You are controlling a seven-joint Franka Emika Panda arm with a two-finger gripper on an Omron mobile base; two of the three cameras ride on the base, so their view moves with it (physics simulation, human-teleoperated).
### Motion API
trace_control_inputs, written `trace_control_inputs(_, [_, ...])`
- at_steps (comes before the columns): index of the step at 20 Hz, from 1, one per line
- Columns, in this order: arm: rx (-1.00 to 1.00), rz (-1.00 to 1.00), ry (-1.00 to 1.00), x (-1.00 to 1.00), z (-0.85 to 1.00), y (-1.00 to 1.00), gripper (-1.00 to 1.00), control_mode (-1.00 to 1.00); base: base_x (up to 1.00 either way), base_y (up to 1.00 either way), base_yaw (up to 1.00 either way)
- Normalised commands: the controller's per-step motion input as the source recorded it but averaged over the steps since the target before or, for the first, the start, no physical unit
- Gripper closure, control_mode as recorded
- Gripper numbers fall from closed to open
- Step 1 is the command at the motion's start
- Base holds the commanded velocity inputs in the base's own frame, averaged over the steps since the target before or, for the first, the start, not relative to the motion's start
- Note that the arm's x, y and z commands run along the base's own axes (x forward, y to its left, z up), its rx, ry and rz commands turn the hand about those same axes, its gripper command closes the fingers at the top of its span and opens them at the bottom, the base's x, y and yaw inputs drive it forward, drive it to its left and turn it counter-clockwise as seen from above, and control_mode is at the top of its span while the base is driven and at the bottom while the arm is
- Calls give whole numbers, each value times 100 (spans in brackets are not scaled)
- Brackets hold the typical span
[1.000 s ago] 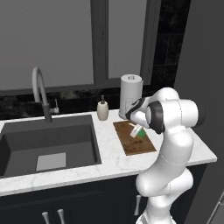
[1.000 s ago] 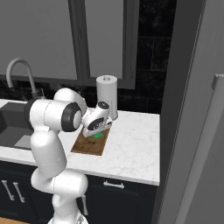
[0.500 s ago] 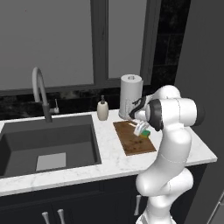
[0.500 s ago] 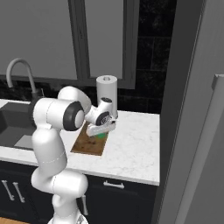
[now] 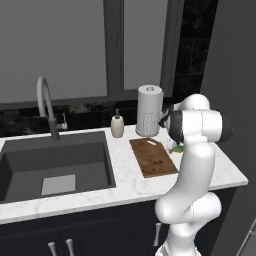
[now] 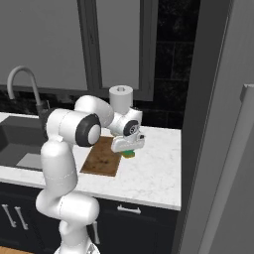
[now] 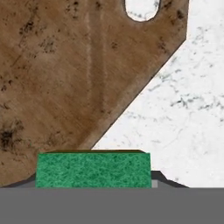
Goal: Pick up the sponge from the counter and clean the cutting board by briefly scrubbing or pressing down on the cutting board. Once finished, release the sponge.
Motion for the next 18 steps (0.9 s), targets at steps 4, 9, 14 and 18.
trace_control_inputs(4, [-1,0,1,-10,0,-41,100,-100,0,0,0])
trace_control_inputs(9, [-4,-1,-1,-29,-2,-19,100,-100,0,0,0])
trace_control_inputs(14, [-10,-2,-5,-31,-6,-1,100,-100,0,0,0])
trace_control_inputs(18, [-12,-2,-1,-9,-9,0,100,-100,0,0,0])
